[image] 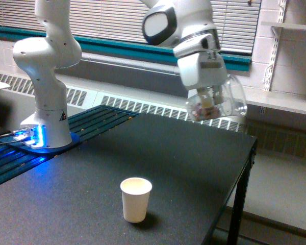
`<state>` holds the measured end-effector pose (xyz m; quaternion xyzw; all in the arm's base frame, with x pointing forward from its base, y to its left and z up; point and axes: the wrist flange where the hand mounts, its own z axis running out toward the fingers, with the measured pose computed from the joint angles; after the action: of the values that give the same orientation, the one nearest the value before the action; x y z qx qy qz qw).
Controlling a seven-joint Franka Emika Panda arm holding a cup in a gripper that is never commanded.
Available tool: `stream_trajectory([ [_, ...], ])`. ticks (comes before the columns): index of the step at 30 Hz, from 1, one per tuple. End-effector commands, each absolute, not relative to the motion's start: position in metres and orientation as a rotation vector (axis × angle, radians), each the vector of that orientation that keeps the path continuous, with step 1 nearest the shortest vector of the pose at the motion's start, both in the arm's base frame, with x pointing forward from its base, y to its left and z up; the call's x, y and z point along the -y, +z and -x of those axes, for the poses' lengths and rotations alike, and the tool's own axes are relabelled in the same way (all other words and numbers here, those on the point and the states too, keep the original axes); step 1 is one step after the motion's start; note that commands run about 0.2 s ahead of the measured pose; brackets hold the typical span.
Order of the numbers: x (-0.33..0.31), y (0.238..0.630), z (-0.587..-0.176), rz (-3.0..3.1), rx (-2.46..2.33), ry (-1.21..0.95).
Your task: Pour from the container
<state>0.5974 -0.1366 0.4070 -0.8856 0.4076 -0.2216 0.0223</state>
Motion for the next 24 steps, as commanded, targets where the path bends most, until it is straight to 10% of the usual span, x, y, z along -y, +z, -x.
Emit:
stream_trajectory([
  [1,0.163,0.396,-0.581,2.783,-1.280,-0.697],
  [24,0.221,0.350,-0.520,2.936,-1.325,-0.636],
])
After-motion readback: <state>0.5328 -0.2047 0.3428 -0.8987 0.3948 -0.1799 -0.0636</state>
